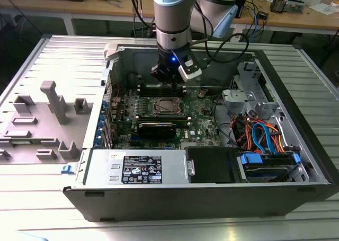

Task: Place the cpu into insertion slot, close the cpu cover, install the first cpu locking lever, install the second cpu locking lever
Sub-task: 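Install the first cpu locking lever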

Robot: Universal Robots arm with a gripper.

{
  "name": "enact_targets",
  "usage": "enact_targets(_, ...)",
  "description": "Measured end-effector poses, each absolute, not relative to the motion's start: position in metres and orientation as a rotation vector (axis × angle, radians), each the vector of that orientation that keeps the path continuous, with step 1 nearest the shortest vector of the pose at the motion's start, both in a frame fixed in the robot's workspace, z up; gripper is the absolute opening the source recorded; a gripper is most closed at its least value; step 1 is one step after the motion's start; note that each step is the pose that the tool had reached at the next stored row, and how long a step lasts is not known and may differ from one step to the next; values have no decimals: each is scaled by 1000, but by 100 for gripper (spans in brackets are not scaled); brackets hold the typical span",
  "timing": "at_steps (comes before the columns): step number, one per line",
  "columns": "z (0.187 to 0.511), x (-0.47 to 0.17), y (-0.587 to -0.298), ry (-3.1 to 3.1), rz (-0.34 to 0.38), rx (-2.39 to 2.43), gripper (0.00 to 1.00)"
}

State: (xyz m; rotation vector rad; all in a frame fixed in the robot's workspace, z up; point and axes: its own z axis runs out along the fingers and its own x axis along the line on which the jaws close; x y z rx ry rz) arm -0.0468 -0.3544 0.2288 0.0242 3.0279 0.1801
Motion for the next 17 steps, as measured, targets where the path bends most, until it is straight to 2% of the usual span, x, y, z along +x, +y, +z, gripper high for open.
enact_targets(10,229,-47,-355,3091,90,34,11)
enact_targets(17,229,-47,-355,3126,-38,33,11)
